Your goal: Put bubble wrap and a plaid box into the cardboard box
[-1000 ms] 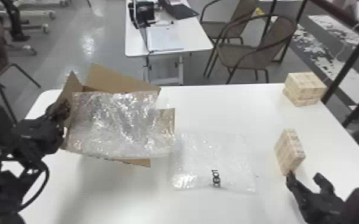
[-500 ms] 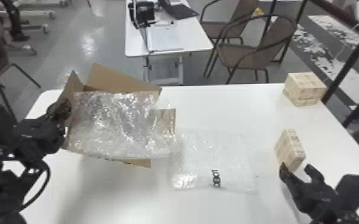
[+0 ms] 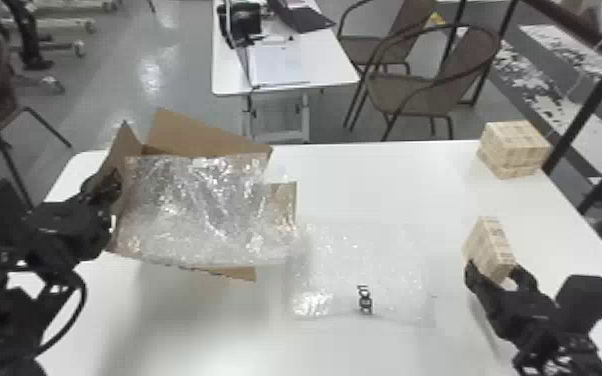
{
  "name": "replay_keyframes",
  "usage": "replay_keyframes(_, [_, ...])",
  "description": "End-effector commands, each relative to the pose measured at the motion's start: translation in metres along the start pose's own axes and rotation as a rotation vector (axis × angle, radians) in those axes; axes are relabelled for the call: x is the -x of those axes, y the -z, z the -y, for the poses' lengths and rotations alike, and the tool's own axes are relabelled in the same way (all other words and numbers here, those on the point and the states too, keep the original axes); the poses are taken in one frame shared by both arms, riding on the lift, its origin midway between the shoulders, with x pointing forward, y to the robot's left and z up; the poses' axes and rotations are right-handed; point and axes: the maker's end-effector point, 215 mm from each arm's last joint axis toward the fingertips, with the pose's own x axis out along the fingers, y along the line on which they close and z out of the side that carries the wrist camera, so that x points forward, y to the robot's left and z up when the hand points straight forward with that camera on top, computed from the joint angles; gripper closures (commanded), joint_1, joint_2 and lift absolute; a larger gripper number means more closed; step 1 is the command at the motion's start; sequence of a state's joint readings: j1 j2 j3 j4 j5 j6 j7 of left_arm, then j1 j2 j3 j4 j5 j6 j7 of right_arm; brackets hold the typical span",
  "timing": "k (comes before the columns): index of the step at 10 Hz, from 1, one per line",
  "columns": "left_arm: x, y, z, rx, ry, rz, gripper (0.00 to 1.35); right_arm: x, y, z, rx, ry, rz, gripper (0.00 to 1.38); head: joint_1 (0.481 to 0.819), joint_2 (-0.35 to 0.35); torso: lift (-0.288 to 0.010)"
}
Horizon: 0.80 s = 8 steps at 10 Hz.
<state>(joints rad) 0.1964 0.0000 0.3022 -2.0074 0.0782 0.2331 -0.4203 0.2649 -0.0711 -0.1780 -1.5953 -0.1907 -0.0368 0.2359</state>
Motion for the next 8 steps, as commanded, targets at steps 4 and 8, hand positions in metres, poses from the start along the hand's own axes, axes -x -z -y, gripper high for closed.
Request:
replay_keyframes(4, [0.0015, 0.0013, -0.0002, 0.001, -0.002, -0.001, 1.22, -0.0036, -0.0041, 0.0030, 0.019, 0.003, 0.004, 0.71, 0.695, -0.002, -0.109])
replay_keyframes(8, [0.0017, 0.0027, 0.0005, 0.001, -0.001, -0.003, 1.22, -0.0013, -0.0092, 0.0037, 0.018, 0.008, 0.017, 1.07, 0.695, -0.005, -0.109])
